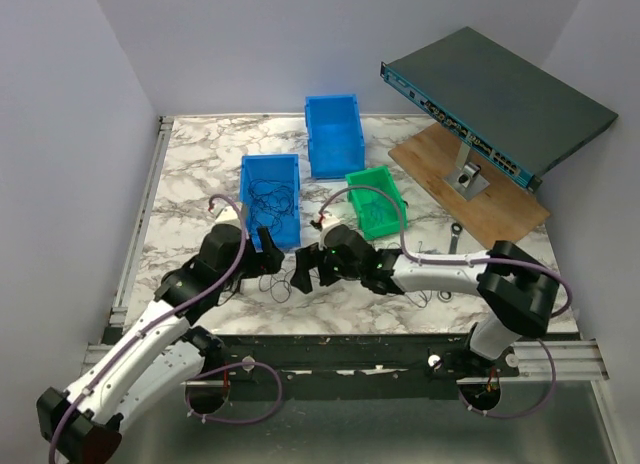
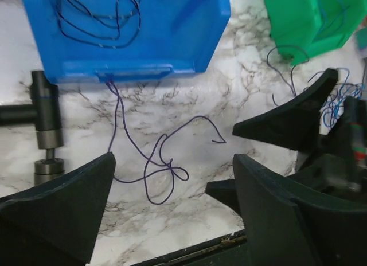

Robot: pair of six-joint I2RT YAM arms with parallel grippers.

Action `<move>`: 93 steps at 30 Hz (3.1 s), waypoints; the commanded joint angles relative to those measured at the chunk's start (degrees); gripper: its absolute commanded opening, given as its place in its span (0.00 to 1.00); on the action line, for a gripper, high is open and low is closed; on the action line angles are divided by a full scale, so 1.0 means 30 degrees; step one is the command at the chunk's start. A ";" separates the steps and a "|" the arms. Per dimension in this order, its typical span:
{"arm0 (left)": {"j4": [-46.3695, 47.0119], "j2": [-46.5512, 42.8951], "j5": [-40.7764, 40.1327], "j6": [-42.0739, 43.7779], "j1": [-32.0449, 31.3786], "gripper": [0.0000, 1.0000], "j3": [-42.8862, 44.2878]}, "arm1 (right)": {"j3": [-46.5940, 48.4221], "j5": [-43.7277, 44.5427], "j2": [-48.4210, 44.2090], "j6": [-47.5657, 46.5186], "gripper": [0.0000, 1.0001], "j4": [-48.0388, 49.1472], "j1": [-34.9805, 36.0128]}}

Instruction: Untangle the cables

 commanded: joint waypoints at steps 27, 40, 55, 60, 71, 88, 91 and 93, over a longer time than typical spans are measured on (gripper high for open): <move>-0.7034 -0.2929 -0.0977 0.4209 0.3159 0.98 0.6051 | 1.2957 1.2104 1.1351 0.3759 1.00 -1.1967 0.5362; -0.5374 -0.3439 -0.0519 0.5171 0.3283 0.99 0.4282 | 0.8412 1.1558 0.8158 0.5224 0.01 -0.9894 0.5340; -0.4393 -0.3986 0.0567 0.5619 0.3311 0.98 0.3550 | 0.9018 0.8581 0.0245 -0.1007 0.01 -0.7841 -0.0736; -0.4089 -0.5022 0.0395 0.5693 0.3312 0.97 0.3208 | 1.2812 0.9660 0.2654 -0.2890 0.01 -0.7861 -0.3127; -0.4143 -0.4644 0.0210 0.5619 0.3336 0.97 0.3081 | 2.2984 1.1910 1.1478 -0.5492 0.01 -0.8171 -0.7018; -0.4158 -0.4187 0.0279 0.5651 0.3341 0.96 0.3051 | 2.8617 0.7454 1.6790 -0.8003 0.80 -0.6500 -0.8359; -0.4143 -0.4305 0.0412 0.5662 0.3341 0.96 0.3024 | 2.6820 0.6558 1.4867 -0.7636 0.80 -0.6459 -0.8352; -0.4074 -0.4380 0.0552 0.5634 0.3341 0.96 0.2997 | 2.5047 0.5966 1.3360 -0.7290 0.80 -0.6386 -0.8359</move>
